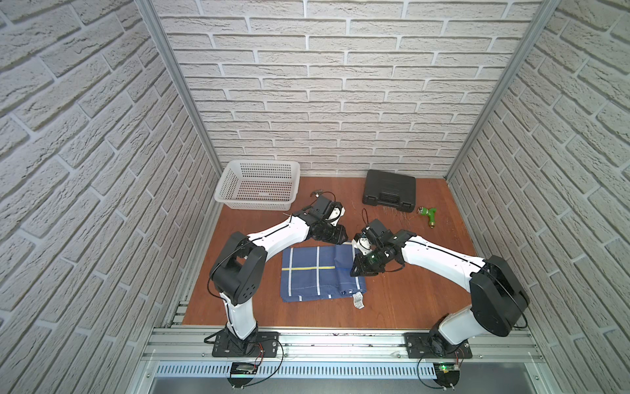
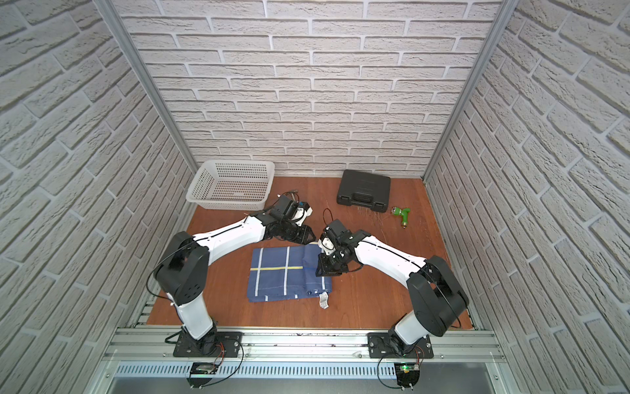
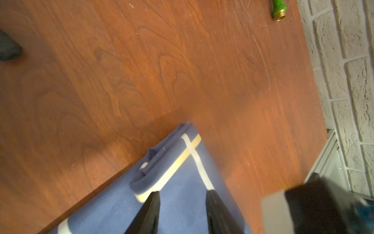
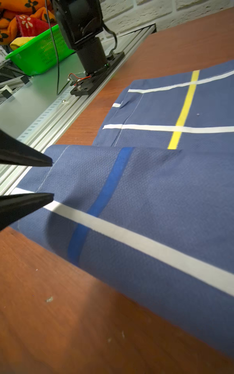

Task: Roll up the pillowcase
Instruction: Roll the pillowcase at the center of the board.

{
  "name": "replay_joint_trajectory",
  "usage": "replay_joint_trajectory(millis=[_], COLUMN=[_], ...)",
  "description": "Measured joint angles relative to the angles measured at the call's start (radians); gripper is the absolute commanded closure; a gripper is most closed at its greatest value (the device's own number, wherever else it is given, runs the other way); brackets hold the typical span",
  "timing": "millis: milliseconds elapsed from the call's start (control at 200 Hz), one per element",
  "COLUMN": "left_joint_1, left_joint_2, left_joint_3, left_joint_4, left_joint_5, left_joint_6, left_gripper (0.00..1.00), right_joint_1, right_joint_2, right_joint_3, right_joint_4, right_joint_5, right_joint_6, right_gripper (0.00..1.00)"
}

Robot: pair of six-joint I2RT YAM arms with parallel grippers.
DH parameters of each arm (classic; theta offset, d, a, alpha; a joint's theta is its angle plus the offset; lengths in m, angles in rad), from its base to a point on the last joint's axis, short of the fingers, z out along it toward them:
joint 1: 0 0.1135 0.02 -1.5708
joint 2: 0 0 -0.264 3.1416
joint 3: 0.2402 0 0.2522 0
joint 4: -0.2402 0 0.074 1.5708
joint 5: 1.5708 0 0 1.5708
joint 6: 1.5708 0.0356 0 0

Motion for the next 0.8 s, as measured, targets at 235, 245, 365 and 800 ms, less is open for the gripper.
replay_joint_trajectory(millis=[235, 245, 365, 800], left_joint_1=[-0.003, -0.003, -0.003, 0.015], left_joint_2=[0.139, 0.142, 0.169, 0.191], left_joint_3=[0.082, 0.082, 0.083, 0.082], left_joint_4=[-0.006, -0.007, -0.027, -0.115], left_joint_5=[0.025, 0.026, 0.028, -0.029], left_joint_6=[0.021, 0.023, 0.039, 0.134], left_gripper=[0.69, 0.7, 0.8, 0.82], right_joint_1=[0.003, 0.004, 0.014, 0.035], right_joint_2=[0.08, 0.083, 0.113, 0.104], right_joint_3=[-0.058, -0.06, -0.084, -0.087], right_joint_4=[0.085, 0.086, 0.104, 0.102], right_joint_5=[-0.036, -0.036, -0.035, -0.032], right_joint_6=[-0.058, -0.06, -0.085, -0.135], right_gripper=[0.74, 0.74, 0.74, 0.68])
